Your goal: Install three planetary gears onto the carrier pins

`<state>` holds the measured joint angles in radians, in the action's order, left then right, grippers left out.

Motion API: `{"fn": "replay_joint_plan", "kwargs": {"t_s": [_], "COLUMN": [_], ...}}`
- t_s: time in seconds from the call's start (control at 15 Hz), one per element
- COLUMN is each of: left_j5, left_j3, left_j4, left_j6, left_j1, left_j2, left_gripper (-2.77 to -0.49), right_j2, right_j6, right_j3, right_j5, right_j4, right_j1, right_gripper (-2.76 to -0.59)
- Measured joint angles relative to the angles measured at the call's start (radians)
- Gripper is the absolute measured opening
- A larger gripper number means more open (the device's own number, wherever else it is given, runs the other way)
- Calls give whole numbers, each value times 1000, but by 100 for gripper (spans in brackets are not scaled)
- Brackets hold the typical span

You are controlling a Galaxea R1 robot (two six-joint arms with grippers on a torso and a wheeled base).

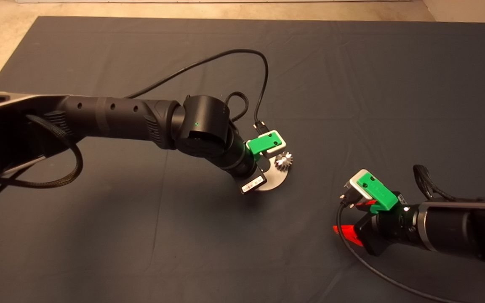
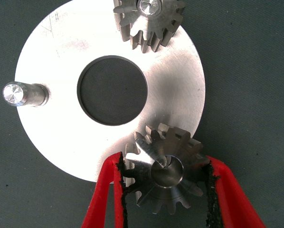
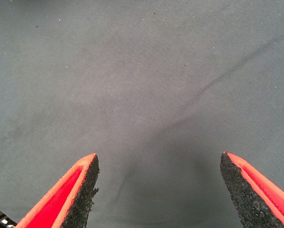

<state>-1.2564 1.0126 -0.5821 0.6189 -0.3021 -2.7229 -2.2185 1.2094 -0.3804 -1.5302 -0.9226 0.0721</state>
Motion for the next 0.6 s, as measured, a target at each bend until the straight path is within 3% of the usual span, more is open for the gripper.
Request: {"fn": "replay_joint_plan", "kwargs": {"t_s": [0.6], "left_j5": [2], "left_j3": [0], "left_j4": [1], "left_j6": [-20], "left_j1": [0], "left_j2": [8], "left_gripper": [-256], "right_j2": [0], "right_j6": [0], "right_j3": [0], "right_j5": [0], "right_j4": [0], "right_j1": [0], "right_gripper": [-147]}}
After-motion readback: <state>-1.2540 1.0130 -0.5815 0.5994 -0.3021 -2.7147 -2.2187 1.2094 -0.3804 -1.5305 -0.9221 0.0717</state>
